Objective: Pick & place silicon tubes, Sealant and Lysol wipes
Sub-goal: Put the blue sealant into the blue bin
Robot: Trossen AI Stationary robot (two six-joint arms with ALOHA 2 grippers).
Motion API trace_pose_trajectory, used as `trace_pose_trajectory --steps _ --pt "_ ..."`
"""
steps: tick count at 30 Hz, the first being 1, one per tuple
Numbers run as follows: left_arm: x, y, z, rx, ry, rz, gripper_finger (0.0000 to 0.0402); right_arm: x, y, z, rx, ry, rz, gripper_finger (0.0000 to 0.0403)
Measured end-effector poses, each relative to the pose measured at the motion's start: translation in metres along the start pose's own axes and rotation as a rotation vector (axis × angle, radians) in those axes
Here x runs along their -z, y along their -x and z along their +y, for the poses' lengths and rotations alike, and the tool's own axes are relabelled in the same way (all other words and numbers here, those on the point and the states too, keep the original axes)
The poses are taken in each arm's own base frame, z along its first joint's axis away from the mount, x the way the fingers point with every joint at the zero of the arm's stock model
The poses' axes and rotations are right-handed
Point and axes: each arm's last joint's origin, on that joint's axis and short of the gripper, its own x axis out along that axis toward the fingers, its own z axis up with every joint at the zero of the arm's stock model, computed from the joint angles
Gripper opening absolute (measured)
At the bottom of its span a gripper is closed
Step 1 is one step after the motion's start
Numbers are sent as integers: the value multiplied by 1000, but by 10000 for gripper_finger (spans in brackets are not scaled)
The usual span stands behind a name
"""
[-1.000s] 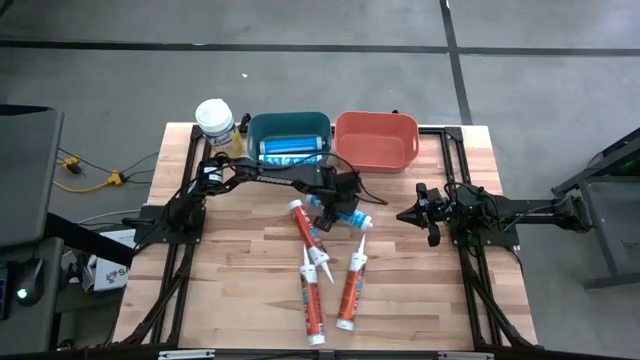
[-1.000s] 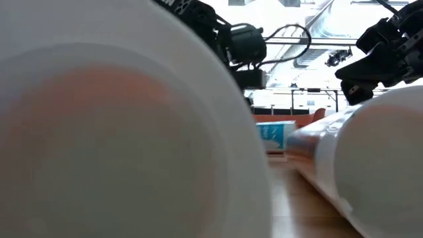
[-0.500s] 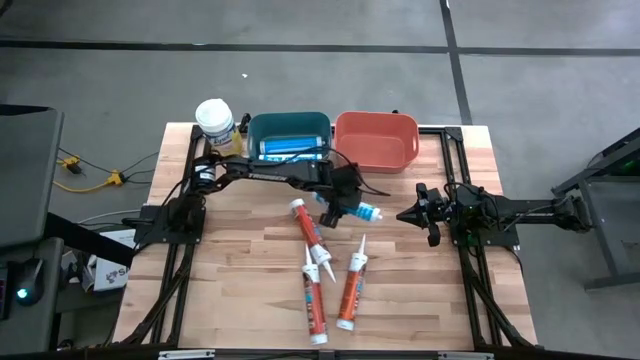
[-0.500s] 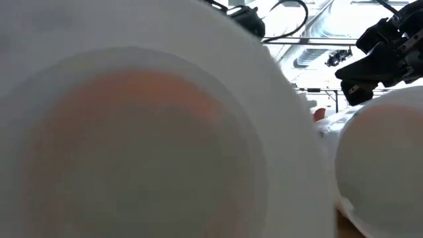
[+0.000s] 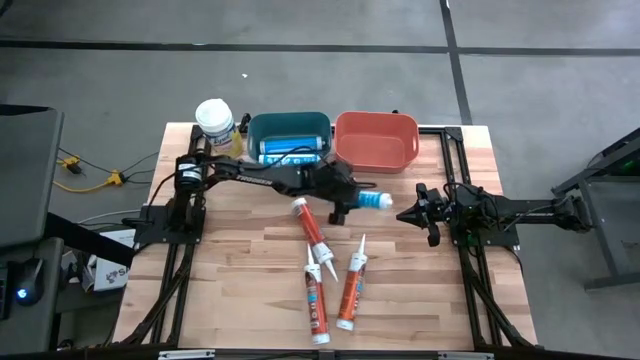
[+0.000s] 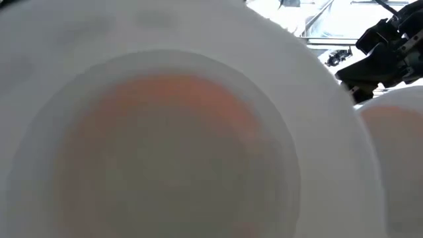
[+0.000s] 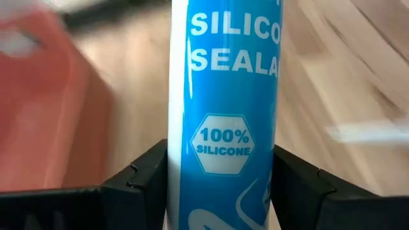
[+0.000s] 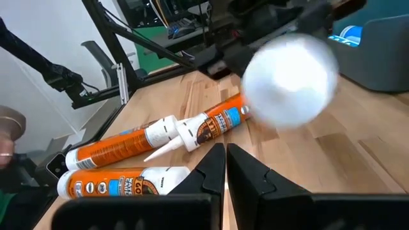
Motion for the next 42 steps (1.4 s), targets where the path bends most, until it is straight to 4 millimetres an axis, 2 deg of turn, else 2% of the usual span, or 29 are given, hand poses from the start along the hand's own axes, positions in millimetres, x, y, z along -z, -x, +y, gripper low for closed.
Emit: trace_pose_trajectory --steps 8,11,19,26,30,36,42 --pt "13 18 0 -152 142 -173 196 0 -1 0 2 -1 6 12" --pt "20 26 0 -176 164 -155 196 1 -1 0 4 -2 13 12" --pt "18 59 12 -283 185 -196 196 1 -1 0 3 -2 10 12" --pt "34 83 20 -363 207 -251 196 1 -1 -1 5 -3 15 12" --pt "47 98 23 -405 225 -234 196 1 -1 -1 4 -2 14 12" --pt "54 118 35 -513 234 -220 196 1 -1 0 4 -2 11 12" --pt "60 127 40 -525 189 -145 196 1 -1 0 4 -2 11 12"
